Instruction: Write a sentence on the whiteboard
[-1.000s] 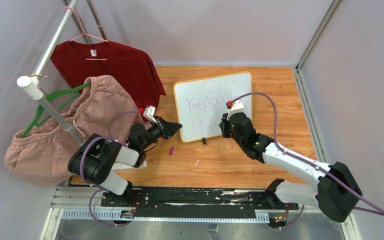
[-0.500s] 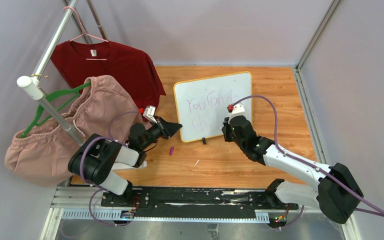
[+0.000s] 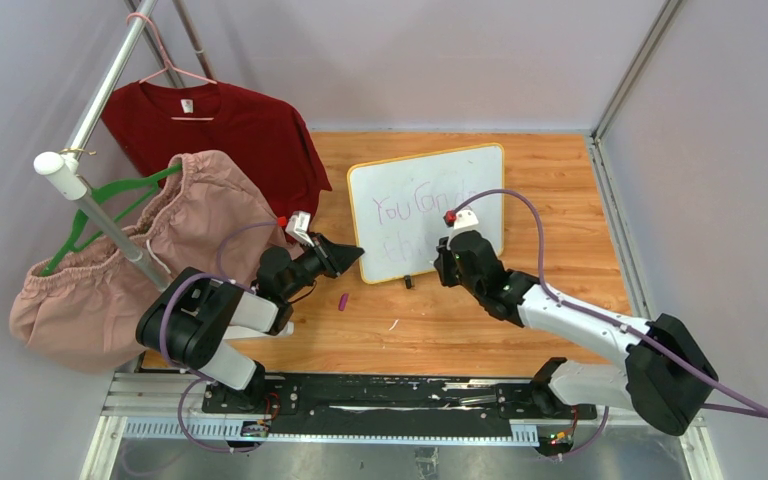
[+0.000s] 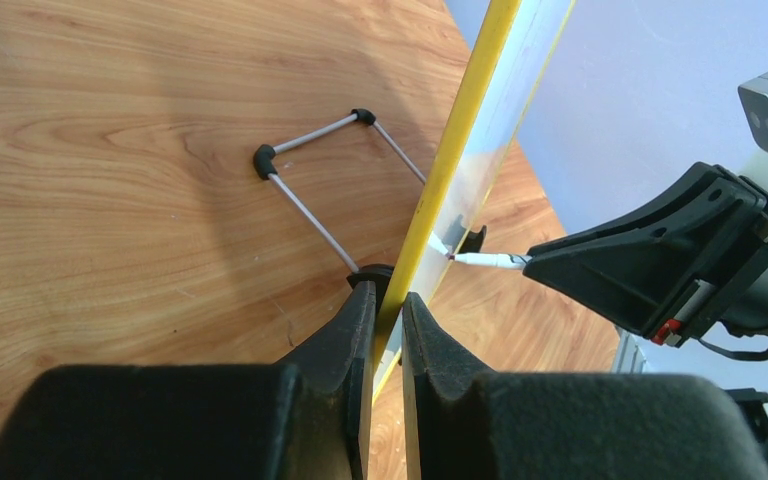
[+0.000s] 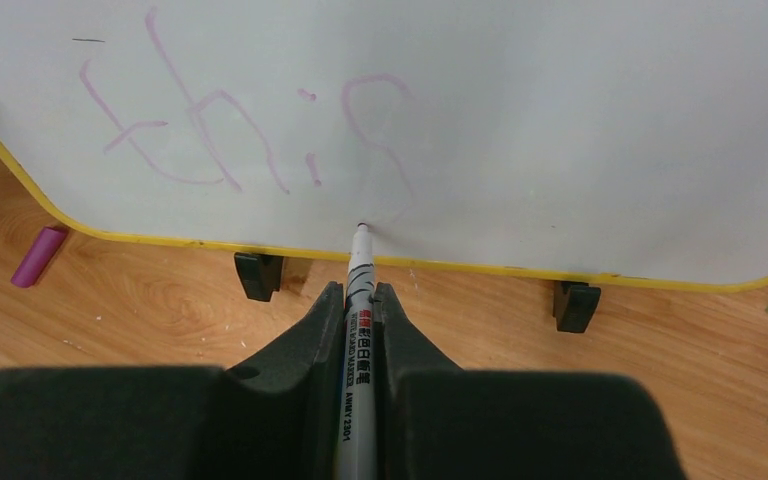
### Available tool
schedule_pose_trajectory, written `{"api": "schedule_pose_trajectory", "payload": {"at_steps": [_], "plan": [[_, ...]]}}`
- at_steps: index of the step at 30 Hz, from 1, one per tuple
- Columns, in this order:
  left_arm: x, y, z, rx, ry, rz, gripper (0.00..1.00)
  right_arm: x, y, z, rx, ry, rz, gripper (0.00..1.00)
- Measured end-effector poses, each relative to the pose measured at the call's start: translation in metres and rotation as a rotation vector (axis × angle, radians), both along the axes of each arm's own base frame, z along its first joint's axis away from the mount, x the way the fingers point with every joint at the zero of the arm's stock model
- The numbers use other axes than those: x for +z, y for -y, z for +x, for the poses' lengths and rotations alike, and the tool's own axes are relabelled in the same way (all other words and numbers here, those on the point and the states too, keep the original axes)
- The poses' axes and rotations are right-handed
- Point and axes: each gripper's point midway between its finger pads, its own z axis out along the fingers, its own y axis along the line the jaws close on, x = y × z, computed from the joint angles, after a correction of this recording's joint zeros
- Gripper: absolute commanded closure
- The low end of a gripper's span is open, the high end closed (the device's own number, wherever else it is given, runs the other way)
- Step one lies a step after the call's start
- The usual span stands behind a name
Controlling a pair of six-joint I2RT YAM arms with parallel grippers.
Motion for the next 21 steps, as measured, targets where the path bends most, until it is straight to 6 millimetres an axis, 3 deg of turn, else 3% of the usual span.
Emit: {"api": "schedule_pose_trajectory", "payload": {"at_steps": [21], "plan": [[0.000,0.001,0.000,0.000,0.000,0.000,1.00,0.018,-0.028,0.001,0.055,0.021,0.045,1.00]]}}
